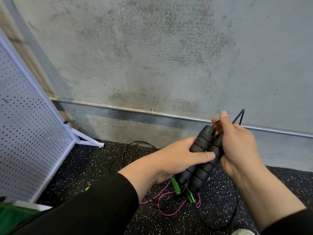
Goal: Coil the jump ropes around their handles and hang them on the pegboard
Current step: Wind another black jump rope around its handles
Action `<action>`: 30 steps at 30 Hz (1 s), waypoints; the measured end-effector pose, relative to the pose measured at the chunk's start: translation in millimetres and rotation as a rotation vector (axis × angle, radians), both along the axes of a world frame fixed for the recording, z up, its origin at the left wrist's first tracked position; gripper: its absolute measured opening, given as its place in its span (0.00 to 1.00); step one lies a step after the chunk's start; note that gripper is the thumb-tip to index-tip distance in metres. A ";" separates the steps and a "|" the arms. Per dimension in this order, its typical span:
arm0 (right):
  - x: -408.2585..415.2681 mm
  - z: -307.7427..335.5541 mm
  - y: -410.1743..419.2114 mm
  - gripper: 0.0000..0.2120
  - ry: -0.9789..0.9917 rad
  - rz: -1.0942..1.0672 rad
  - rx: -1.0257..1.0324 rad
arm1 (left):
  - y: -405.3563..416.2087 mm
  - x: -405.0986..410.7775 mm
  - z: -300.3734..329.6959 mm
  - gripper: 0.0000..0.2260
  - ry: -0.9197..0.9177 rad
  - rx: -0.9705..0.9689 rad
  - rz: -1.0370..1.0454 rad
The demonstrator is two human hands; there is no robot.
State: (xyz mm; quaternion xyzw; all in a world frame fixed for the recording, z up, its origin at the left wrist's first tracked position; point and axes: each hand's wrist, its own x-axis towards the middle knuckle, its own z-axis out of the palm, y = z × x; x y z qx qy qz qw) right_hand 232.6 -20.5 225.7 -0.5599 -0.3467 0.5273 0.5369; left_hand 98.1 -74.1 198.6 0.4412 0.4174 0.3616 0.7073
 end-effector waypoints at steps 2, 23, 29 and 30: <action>1.2 0.6 -0.7 0.18 -0.005 0.038 -0.020 | -1.2 2.7 0.2 0.09 -0.020 0.023 -0.007; -10.7 3.1 -50.1 0.18 0.055 0.587 -0.108 | -7.2 7.3 15.9 0.09 -0.147 0.059 0.615; -1.8 16.1 -66.0 0.14 0.223 0.671 -0.099 | -30.5 10.5 28.5 0.19 -0.023 0.049 0.596; 0.0 18.8 -69.0 0.14 0.226 0.682 -0.089 | -33.4 7.2 30.4 0.21 -0.019 0.046 0.589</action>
